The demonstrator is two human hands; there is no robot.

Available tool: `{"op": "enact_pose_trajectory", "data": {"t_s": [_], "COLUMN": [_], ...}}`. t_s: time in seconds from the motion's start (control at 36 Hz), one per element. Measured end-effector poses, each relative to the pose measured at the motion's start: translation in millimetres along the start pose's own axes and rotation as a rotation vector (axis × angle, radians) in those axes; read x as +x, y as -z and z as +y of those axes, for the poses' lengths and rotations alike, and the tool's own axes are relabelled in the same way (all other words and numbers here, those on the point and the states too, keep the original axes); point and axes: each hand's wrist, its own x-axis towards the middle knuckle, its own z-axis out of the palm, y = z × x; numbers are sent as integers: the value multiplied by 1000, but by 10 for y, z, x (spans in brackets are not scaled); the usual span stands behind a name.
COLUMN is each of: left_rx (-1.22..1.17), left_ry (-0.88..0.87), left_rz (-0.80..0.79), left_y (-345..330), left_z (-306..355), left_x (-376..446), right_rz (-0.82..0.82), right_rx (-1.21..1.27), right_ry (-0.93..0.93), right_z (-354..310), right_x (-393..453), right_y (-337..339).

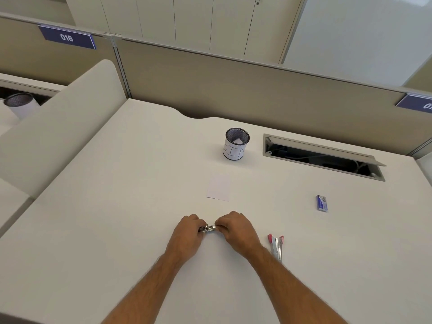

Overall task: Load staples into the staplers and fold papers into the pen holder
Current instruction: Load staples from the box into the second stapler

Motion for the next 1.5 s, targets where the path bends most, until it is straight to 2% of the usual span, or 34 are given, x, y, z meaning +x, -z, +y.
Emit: {"op": "enact_pose_trajectory", "data": {"t_s": [0.44, 0.78, 1.17, 1.39, 1.5], "left_rx": [11, 18, 53, -42, -131], "left_ry": [2, 5, 38, 146, 190], "left_rz": [-12, -37, -47, -40, -28], "left_y": [4, 27, 47, 37, 12], "left_z": [21, 46, 91, 183, 214], "left_x": [46, 77, 100, 26, -15], "right_rz": [9, -115, 23, 104, 175], "right_rx": [22, -17, 116, 126, 242], "right_ry": [-20, 4, -101, -191, -285], "right_z": [23, 5, 177, 167, 47], "right_x": [-5, -12, -74, -78, -129], "right_y": [7, 5, 60, 74, 64]}}
